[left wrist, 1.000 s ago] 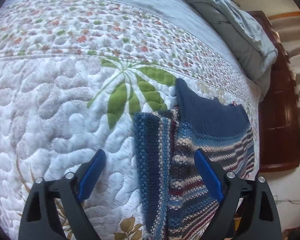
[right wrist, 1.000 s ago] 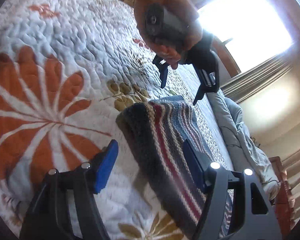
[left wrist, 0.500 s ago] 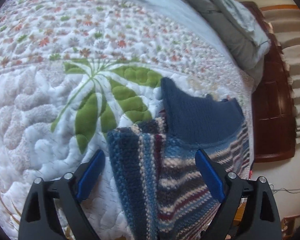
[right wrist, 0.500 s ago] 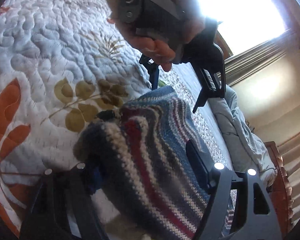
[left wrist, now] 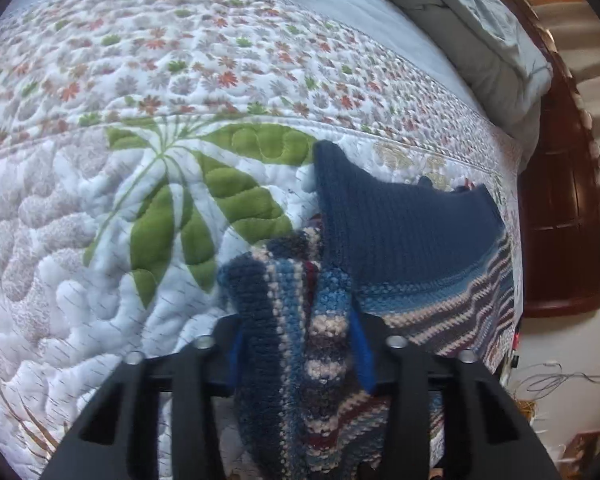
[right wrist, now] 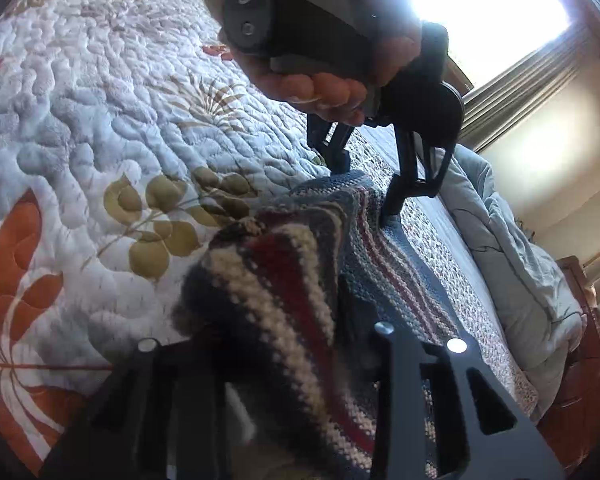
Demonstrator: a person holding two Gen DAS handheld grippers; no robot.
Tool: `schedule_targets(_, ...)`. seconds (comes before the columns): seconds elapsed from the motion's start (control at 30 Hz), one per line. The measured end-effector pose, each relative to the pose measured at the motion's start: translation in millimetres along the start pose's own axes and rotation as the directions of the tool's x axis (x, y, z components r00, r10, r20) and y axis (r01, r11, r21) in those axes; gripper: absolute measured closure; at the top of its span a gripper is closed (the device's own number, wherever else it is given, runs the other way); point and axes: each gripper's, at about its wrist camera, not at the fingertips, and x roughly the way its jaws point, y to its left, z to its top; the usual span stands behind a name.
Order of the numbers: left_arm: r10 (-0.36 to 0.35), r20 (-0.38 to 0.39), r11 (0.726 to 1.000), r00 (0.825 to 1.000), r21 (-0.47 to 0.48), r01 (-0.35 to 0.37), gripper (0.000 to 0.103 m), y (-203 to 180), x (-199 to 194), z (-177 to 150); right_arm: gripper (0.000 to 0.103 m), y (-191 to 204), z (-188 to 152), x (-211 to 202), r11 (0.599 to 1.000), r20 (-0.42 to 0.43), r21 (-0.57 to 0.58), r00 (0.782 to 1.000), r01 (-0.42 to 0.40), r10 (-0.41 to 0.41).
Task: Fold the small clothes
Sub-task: 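Grasp the sweater side edge with the left gripper while the right gripper grasps it too, then fold the held edge over the sweater with both grippers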
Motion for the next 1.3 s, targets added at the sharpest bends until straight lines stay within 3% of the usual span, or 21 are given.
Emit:
schedule_targets(0.3, 0.077, 0.045, 0.997, 0.996, 0.021, -0.078, 0.075, -42.3, -25.1, 5.5, 0.085, -44.0, 6.8, -24.8, 0.995, 0.064, 0.092, 0.998, -0.03, 0.025)
schedule_targets(0.53, 0.15, 0.07, 0.986, 0.986, 0.061, -0.154, 0.075, -103.6, -52.9, 12.1, 0.088, -90.0, 1.3, -65.9, 0.976, 0.132, 0.212, 0.991, -0.051, 0.023)
schedule_targets(0.8, 0.229, 0.091, 0.967, 0.969, 0.097, -0.237, 0.076, -184.9, -58.2, 20.0, 0.092, -149.1, -35.3, -102.6, 0.938, 0.184, 0.343, 0.983, -0.044, -0.021)
schedule_targets(0.93, 0.262, 0.092, 0.952, 0.961, 0.136, -0.273, 0.076, -231.6, -50.2, 23.0, 0.092, -187.4, -66.2, -115.1, 0.893, 0.212, 0.442, 0.977, -0.088, -0.008)
schedule_targets(1.3, 0.349, 0.074, 0.902, 0.934, 0.243, -0.357, 0.076, -334.9, 13.5, 35.5, 0.092, -247.9, -141.6, -117.3, 0.798, 0.209, 0.595, 0.977, -0.1, -0.033)
